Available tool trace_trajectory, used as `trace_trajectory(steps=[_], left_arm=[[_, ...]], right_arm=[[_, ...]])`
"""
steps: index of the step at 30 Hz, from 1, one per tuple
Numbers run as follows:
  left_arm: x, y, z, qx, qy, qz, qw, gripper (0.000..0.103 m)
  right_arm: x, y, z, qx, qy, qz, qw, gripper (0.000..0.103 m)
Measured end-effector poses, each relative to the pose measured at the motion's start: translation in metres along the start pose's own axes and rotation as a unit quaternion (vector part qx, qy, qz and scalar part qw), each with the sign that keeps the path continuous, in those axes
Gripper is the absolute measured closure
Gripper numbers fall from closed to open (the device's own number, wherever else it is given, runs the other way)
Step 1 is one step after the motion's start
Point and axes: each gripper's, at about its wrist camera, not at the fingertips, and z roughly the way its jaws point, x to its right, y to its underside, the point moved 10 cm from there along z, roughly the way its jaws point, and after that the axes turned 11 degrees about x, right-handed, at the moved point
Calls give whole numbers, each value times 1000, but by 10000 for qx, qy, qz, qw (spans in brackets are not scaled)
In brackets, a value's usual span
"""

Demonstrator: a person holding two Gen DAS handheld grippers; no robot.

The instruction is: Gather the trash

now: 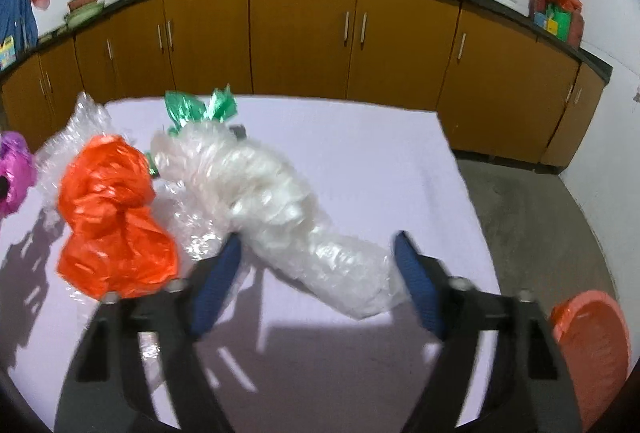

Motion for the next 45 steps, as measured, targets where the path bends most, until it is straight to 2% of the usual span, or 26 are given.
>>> trace_trajectory(steps=[4, 7, 12, 22, 27, 30, 31, 32, 33, 34, 41, 45], left_arm=[[1, 0, -1, 11, -4, 21, 10000, 49], [3, 0, -4, 26, 14, 23, 10000, 49], [13, -7, -11, 120, 96, 49, 9999, 49], [47, -16, -31, 281, 400, 85, 9988, 49], [64, -18, -43, 349, 532, 120, 9979, 49], [69, -18, -48, 366, 564, 140, 9976, 49], [69, -18, -49, 371, 566, 151, 9976, 49], [70, -18, -50, 375, 563, 162, 9976, 49], [70, -18, -51, 380, 560, 175, 9976, 49], [70, -18, -51, 380, 546, 180, 9976, 49], [74, -15, -48, 349, 533, 215, 9977, 49], [77, -9, -44, 253, 566, 176, 9979, 49]], right_arm=[[3, 6, 6, -173, -70, 194, 9996, 81], [10, 7, 0, -137, -176, 570, 9981, 91], [24, 6, -20, 40, -97, 872, 9961, 96], [33, 7, -81, 418, -96, 1032, 9937, 98], [26, 24, -101, 283, -269, 1059, 9936, 98], [23, 37, -103, 172, -214, 1002, 9946, 90], [22, 39, -105, 170, -212, 1038, 9942, 70], [23, 39, -106, 213, -185, 1085, 9937, 56], [24, 37, -110, 334, -129, 1123, 9930, 38], [24, 35, -110, 393, -85, 1115, 9929, 34], [46, 35, -88, 233, 416, 1312, 9902, 33], [47, 46, -68, -104, 494, 1228, 9911, 33]])
